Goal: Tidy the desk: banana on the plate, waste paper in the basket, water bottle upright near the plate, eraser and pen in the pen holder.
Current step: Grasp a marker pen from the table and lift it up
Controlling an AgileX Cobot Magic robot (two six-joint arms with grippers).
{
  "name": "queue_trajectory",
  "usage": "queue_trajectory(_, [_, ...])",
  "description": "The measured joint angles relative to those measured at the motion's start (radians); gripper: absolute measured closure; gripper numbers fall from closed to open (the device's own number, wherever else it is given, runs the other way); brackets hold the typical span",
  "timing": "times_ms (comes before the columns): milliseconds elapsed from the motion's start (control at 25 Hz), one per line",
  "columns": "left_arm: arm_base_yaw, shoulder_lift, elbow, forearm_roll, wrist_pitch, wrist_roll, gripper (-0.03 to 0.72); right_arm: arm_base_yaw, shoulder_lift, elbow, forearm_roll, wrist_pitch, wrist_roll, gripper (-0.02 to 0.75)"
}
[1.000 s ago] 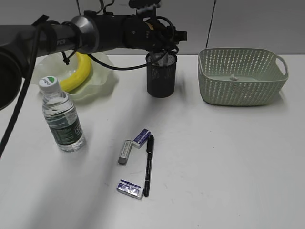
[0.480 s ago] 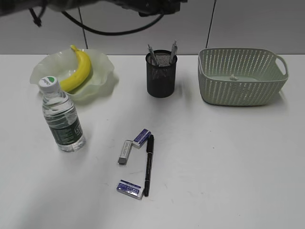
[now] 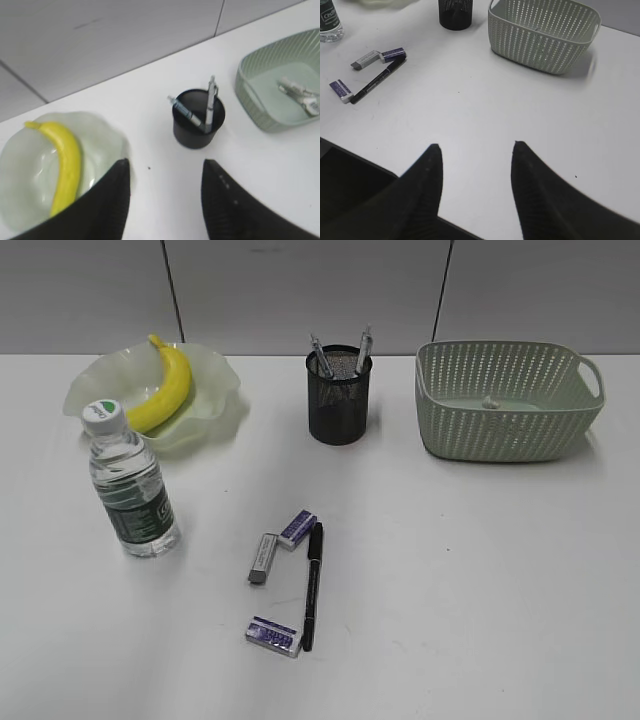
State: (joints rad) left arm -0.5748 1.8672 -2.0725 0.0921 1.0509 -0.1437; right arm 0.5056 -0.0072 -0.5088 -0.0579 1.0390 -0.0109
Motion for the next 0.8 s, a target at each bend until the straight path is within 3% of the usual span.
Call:
queue_trajectory(160, [0.000,-0.124,0.020,0.064,0.146,0.000,0.363,0.000,0.000,0.000,0.000,0.000,0.000,0.370])
queue_trajectory(360, [0.000,-0.368,0.234,0.072,0.161,0.000,0.382,0.000,0.000,0.000,0.000,0.000,0.000,0.370])
queue_trajectory(800, [0.000,-1.123,1.098,0.050,0.100,0.000,0.387,0.000,0.000,0.000,0.000,0.000,0.000,0.370])
